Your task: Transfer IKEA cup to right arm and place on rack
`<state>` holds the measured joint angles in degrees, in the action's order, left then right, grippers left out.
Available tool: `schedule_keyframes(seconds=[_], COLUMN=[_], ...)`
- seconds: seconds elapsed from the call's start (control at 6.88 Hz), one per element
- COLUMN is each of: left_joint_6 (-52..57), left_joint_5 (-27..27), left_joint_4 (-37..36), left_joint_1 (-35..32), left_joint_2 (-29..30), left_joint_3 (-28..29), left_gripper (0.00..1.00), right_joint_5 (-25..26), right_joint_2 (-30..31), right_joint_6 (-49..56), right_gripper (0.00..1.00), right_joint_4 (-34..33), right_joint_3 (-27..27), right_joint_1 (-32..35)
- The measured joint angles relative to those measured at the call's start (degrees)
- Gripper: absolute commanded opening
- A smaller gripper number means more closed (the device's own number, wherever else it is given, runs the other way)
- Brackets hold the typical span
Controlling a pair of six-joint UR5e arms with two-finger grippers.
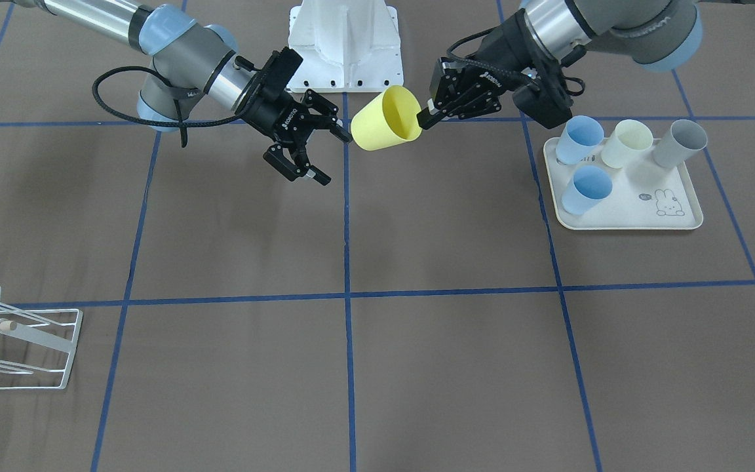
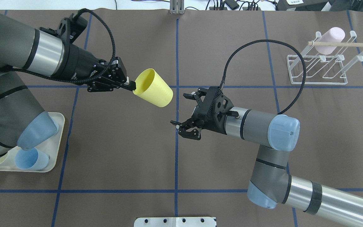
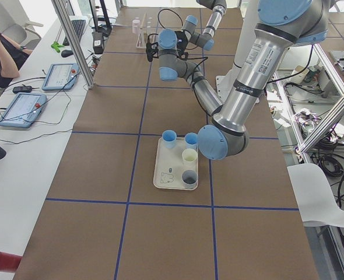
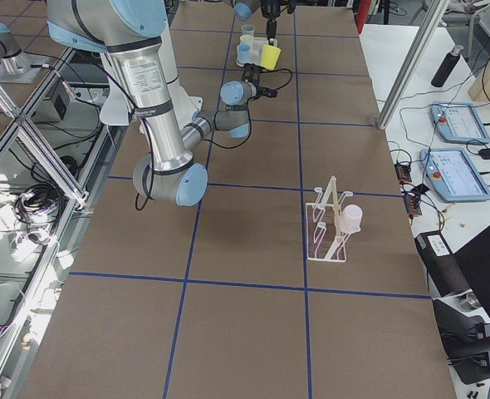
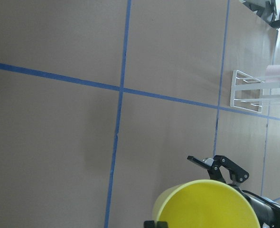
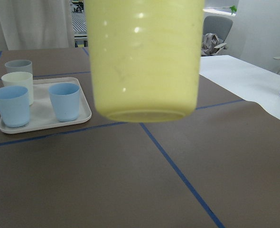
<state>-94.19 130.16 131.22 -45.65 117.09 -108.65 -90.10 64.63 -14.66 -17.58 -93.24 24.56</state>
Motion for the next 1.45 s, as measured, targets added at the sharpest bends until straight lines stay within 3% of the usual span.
schedule_keyframes(seconds=[0.44, 1.02, 1.31, 1.45], left_joint_6=[-2.38, -2.48, -2.41, -2.41], left_joint_5=[-6.25, -7.78, -7.81, -7.82], left_joint_4=[2.12, 4.65, 4.7, 4.68], left_joint_1=[4.44, 6.14, 6.74, 6.83], left_joint_2=[0.79, 1.19, 1.14, 1.13], left_joint_3=[1.6, 4.84, 5.07, 5.09], left_gripper=[0.0, 0.0, 0.0, 0.0], right_joint_5=[0.01, 0.01, 0.01, -0.01], right_joint_2=[-0.19, -0.92, -1.06, -1.08], right_joint_6=[-0.94, -1.32, -1.45, -1.48], right_gripper=[0.98, 0.96, 0.86, 0.75], right_joint_4=[0.01, 0.01, 0.01, 0.01], right_joint_3=[-0.33, -0.44, -0.45, -0.45], right_joint_1=[-0.03, -0.04, -0.04, -0.07])
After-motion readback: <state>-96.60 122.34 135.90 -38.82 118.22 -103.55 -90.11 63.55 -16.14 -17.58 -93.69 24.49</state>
